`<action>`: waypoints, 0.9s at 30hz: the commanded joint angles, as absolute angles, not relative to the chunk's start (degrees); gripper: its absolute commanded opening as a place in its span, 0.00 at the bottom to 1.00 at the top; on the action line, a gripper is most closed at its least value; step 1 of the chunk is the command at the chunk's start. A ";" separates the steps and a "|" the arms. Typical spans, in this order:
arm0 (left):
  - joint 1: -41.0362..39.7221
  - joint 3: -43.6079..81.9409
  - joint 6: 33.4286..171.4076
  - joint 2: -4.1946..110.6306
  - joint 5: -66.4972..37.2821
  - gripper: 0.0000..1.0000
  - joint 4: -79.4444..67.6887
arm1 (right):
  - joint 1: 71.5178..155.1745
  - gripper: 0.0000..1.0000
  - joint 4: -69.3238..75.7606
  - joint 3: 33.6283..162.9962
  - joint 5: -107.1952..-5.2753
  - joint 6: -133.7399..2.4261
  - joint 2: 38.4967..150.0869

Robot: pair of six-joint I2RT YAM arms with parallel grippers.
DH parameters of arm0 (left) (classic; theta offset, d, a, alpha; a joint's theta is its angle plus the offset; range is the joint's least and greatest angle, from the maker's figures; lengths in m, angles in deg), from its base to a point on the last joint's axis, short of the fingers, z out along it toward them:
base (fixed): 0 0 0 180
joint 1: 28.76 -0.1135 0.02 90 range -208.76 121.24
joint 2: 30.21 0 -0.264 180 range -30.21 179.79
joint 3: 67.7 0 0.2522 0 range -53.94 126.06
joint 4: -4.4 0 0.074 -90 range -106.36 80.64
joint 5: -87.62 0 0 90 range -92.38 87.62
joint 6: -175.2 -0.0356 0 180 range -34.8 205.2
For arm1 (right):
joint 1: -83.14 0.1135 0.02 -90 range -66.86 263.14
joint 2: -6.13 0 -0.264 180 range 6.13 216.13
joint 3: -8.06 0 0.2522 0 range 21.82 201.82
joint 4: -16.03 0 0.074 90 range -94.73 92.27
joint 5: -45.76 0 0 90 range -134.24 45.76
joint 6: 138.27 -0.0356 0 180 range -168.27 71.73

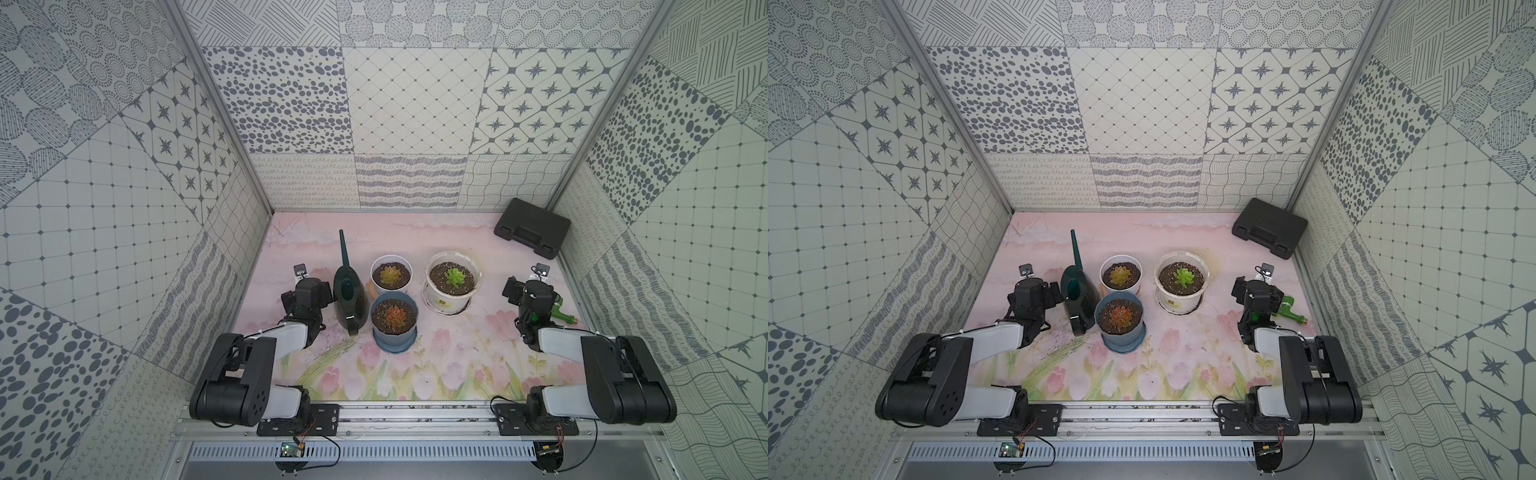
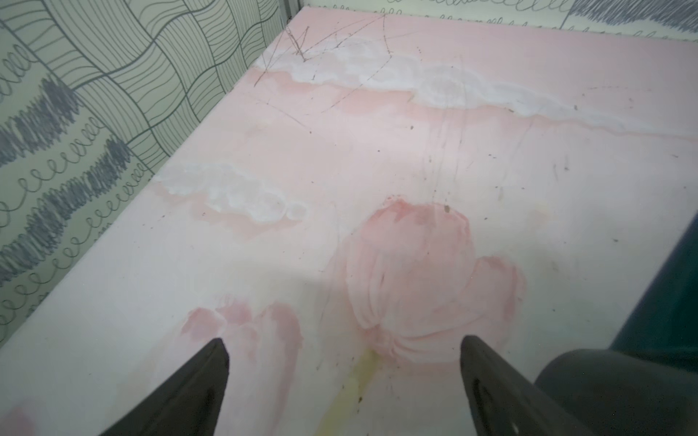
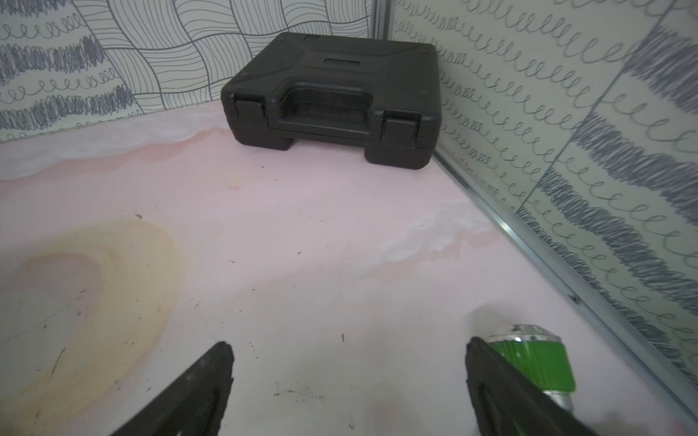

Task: Water the succulent around the soil edge
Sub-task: Reset both arms

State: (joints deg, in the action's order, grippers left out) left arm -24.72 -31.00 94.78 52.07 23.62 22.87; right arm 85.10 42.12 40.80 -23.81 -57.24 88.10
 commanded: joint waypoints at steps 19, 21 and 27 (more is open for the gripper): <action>-25.00 -31.14 90.44 59.80 9.67 0.99 40.41 | 85.97 0.98 50.24 45.28 -40.35 -49.65 94.90; -24.96 -31.17 90.39 59.80 9.66 0.99 40.39 | 85.96 0.98 50.16 45.29 -40.42 -49.65 94.90; -24.93 -31.17 90.39 59.83 9.66 0.99 40.46 | 85.66 0.98 49.02 46.05 -41.39 -49.79 95.08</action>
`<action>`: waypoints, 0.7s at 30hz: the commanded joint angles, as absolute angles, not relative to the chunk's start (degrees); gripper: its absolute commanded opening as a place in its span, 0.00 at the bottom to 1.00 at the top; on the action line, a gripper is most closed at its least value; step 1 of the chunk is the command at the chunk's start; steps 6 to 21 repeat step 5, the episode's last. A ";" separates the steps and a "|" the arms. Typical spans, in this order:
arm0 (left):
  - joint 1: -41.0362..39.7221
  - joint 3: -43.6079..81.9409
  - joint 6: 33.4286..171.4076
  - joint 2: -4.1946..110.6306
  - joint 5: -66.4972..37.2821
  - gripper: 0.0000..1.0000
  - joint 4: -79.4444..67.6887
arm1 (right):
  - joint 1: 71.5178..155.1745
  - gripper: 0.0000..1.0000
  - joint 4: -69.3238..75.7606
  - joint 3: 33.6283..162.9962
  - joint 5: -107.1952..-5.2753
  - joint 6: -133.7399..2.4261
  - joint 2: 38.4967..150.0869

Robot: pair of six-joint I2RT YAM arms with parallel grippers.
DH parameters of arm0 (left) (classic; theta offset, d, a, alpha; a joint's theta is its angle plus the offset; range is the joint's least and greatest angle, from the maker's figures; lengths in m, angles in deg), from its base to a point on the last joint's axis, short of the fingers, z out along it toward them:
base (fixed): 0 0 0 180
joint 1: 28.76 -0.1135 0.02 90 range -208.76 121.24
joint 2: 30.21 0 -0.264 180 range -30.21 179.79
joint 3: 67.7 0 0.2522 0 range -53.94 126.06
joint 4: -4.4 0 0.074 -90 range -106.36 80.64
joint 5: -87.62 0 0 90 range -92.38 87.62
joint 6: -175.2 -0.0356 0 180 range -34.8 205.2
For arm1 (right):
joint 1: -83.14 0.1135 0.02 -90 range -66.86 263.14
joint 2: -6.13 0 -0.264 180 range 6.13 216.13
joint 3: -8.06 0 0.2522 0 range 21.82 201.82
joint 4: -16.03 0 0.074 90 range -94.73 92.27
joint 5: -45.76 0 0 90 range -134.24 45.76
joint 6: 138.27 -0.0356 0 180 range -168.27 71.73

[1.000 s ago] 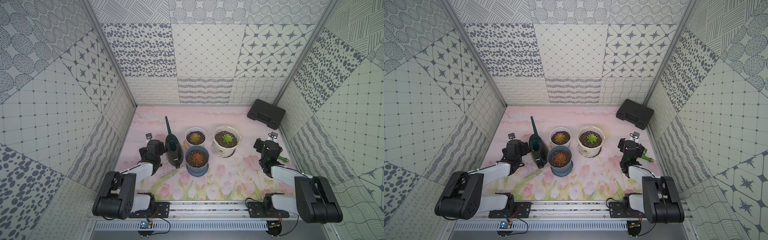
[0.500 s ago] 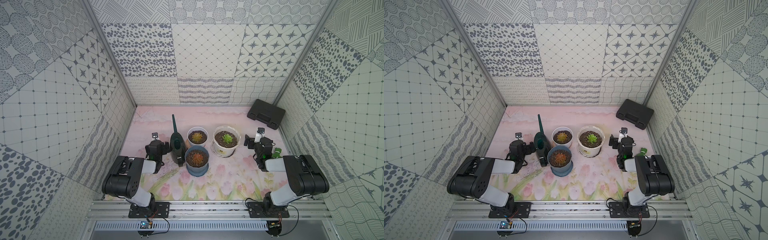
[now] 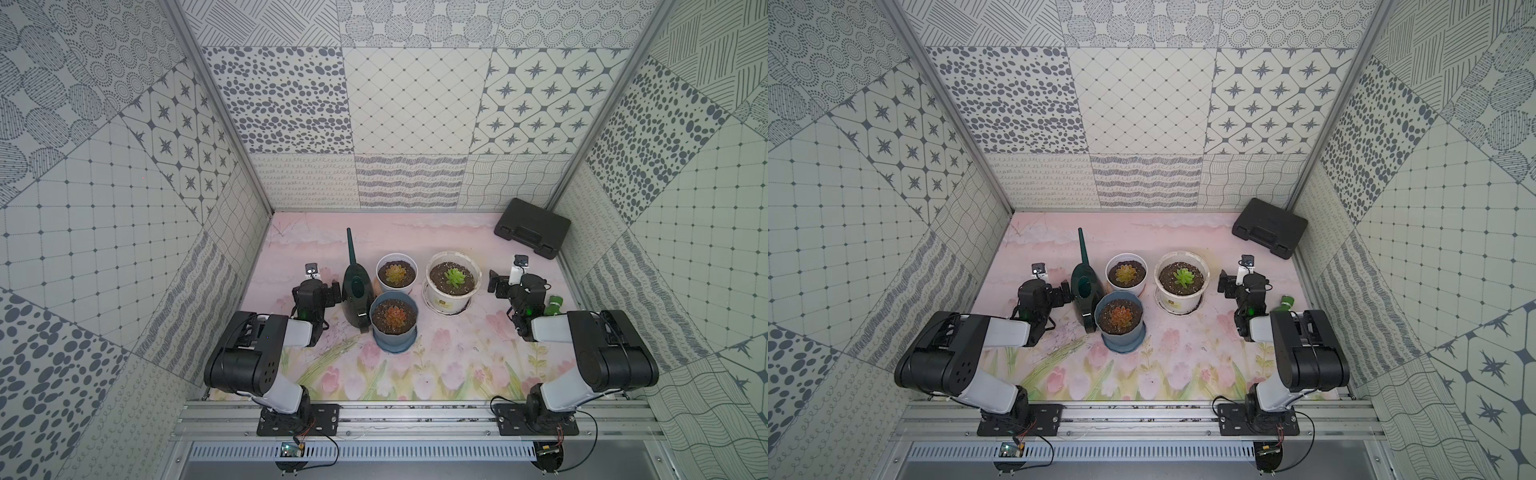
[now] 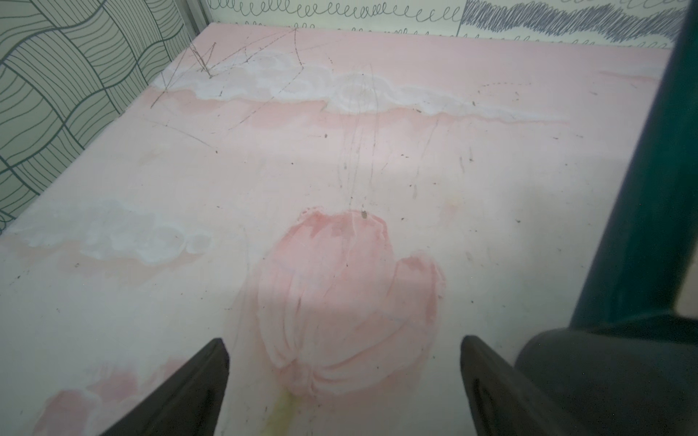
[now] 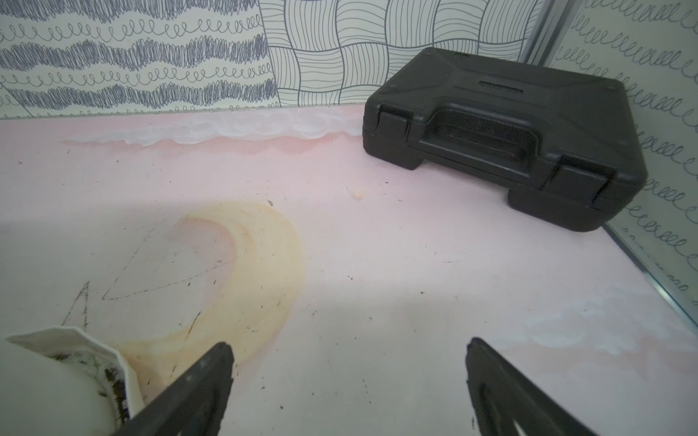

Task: Water the succulent around the soil edge
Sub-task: Reset both arms

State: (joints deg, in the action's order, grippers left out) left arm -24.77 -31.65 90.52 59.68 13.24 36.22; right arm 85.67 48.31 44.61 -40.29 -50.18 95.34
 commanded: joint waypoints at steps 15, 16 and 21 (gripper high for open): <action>-24.97 -31.17 90.43 59.84 9.66 0.98 40.44 | 85.70 0.98 49.81 45.43 -41.30 -49.47 94.92; -24.97 -31.17 90.43 59.84 9.66 0.98 40.44 | 85.70 0.98 49.81 45.43 -41.30 -49.47 94.92; -24.97 -31.17 90.43 59.84 9.66 0.98 40.44 | 85.70 0.98 49.81 45.43 -41.30 -49.47 94.92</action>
